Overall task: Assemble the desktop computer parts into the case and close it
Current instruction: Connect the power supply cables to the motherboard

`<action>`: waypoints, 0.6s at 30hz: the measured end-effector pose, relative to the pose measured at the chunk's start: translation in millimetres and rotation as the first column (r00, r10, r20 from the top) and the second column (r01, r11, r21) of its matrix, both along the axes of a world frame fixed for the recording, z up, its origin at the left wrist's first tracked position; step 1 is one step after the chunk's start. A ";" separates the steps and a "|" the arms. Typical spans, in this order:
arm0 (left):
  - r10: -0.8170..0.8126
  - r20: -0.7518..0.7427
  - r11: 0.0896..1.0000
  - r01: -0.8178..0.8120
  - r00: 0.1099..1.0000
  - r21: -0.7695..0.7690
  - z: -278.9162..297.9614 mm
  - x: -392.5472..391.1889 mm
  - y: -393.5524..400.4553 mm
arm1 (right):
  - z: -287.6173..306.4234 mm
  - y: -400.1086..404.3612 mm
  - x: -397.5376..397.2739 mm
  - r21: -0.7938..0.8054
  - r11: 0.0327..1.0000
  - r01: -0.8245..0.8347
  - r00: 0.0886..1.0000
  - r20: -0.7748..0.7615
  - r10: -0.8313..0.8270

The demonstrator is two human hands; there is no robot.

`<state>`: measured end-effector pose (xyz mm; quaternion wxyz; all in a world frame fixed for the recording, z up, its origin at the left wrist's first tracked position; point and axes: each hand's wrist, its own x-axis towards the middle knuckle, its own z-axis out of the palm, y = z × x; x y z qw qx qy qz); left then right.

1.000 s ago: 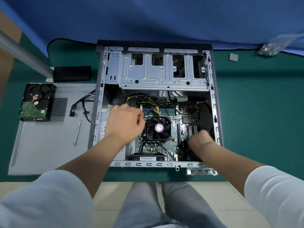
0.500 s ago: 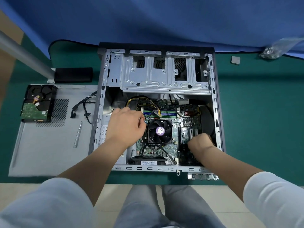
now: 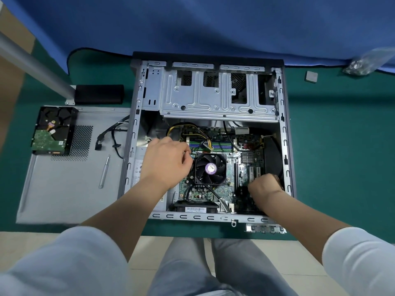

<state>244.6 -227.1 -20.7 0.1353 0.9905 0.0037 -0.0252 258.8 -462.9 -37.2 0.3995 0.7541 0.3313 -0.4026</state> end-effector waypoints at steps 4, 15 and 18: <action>0.000 0.016 1.000 0.000 1.000 0.004 -0.5 0.3 -0.2 | 2.1 1.1 0.3 -0.015 1.000 -0.020 1.000 -0.009 0.019; -0.005 0.019 1.000 0.005 1.000 0.010 -1.4 0.0 0.2 | 0.8 1.2 4.0 0.008 0.999 0.044 0.999 -0.004 -0.044; -0.005 0.014 1.000 0.005 1.000 0.015 -1.2 0.0 0.2 | 0.0 1.0 2.5 0.008 0.999 0.045 0.999 0.019 -0.045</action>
